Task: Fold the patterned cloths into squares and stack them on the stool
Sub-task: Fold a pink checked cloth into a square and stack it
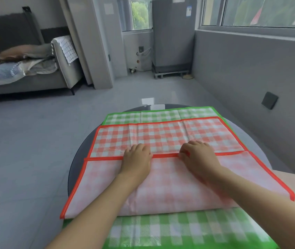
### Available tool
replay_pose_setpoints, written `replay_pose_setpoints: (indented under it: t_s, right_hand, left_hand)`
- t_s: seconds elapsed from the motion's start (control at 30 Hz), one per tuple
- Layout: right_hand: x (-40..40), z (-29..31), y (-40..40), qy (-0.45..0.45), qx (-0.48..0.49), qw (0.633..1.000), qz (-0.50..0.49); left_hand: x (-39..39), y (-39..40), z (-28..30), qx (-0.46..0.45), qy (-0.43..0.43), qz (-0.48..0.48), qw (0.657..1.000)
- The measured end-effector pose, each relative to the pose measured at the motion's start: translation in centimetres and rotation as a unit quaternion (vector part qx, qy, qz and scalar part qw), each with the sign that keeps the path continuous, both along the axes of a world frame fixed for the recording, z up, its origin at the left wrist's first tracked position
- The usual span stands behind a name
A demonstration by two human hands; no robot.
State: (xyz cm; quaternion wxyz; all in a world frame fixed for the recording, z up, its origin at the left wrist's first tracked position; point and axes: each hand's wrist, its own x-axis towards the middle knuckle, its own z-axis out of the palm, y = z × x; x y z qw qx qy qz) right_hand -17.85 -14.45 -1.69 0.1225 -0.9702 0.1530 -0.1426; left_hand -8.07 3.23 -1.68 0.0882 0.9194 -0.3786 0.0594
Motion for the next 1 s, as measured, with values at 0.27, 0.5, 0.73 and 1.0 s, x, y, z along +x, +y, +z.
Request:
replay_pose_setpoints:
  t_s: [0.27, 0.5, 0.73, 1.0]
  right_hand:
    - [1.0, -1.0, 0.5, -0.017, -0.04, 0.999, -0.009]
    - [1.1, -1.1, 1.1, -0.01, -0.057, 0.998, -0.038]
    - [-1.4, -1.8, 4.3, -0.024, 0.014, 0.999, -0.019]
    - [-5.7, -2.3, 1.6, 0.138, -0.006, 0.99, -0.017]
  left_hand:
    - [-2.7, -0.4, 0.2, -0.024, 0.017, 0.045, 0.999]
    - [-5.7, 0.6, -1.8, 0.076, 0.119, -0.01, 0.99]
    - [-5.7, 0.7, -2.3, 0.087, 0.095, -0.005, 0.992]
    - [-5.4, 0.9, -2.6, 0.102, 0.087, -0.006, 0.991]
